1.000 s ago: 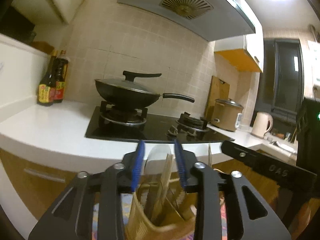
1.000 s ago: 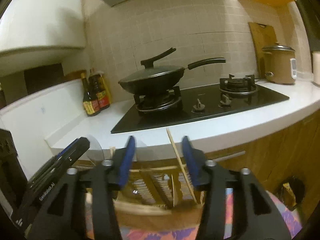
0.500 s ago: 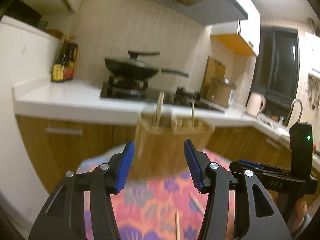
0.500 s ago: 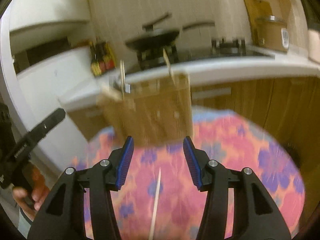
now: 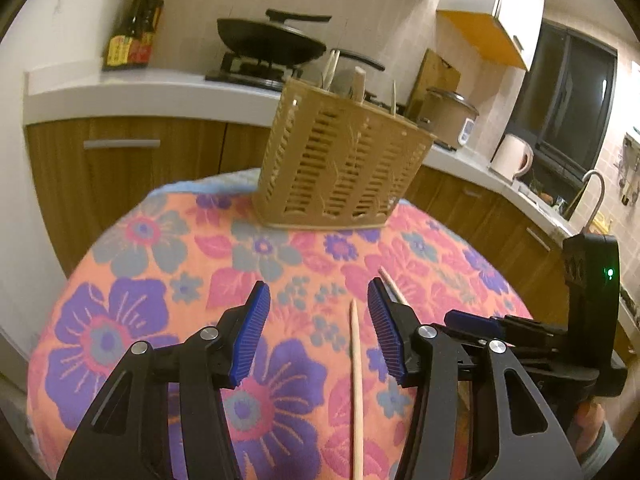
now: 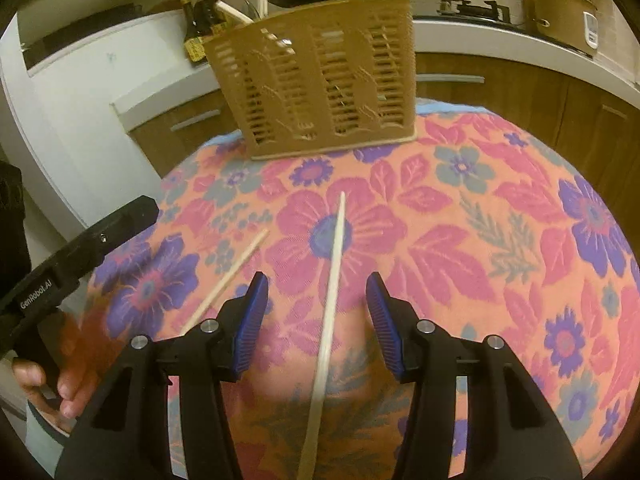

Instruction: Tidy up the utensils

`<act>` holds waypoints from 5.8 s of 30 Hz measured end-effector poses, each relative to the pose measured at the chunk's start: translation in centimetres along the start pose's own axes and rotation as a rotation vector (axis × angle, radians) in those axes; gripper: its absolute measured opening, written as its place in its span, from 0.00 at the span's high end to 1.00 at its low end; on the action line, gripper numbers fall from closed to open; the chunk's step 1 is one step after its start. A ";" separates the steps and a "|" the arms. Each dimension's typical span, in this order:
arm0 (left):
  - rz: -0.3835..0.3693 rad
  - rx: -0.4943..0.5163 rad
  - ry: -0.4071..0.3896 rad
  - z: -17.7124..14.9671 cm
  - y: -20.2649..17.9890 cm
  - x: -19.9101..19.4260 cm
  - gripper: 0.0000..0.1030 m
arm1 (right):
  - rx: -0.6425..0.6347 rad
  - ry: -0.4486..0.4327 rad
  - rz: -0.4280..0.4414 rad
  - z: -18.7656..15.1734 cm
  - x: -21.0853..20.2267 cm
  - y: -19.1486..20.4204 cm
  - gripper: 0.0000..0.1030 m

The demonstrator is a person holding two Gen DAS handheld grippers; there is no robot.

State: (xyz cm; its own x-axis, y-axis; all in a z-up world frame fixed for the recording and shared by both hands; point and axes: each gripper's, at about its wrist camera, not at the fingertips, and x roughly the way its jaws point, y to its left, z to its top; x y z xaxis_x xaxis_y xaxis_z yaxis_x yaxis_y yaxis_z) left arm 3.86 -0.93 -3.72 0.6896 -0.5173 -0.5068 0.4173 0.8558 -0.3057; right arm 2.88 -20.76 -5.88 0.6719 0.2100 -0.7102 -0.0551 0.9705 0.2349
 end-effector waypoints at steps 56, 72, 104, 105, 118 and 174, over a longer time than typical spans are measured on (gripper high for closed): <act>-0.049 -0.068 0.011 0.1 -1.1 1.9 0.96 | 0.118 0.196 -0.005 -2.5 -2.6 -6.6 0.94; -0.107 -0.065 -0.009 0.0 -0.8 1.4 0.96 | 0.068 0.340 -0.045 1.4 0.2 -5.9 0.71; -0.097 0.055 -0.391 20.8 -7.6 3.2 0.96 | -0.035 -0.314 0.012 24.2 -5.9 -2.5 0.96; -0.092 0.053 -0.393 21.1 -7.6 3.7 0.96 | -0.032 -0.332 0.002 24.6 -5.4 -2.8 0.96; -0.041 0.038 -0.427 22.0 -7.4 9.7 0.96 | -0.104 -0.594 -0.120 26.6 -2.7 -2.8 0.96; 0.446 0.124 -0.353 3.5 -2.7 -0.2 0.08 | -0.002 -0.422 -0.224 3.7 -2.5 -3.4 0.08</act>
State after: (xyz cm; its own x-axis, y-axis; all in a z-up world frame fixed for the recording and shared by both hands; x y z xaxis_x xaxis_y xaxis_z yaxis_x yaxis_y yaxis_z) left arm 4.64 -3.19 0.00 0.9613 -0.0939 -0.2589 0.0927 0.9955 -0.0169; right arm 4.10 -25.03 -2.48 0.9088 -0.0705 -0.4112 0.1241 0.9867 0.1051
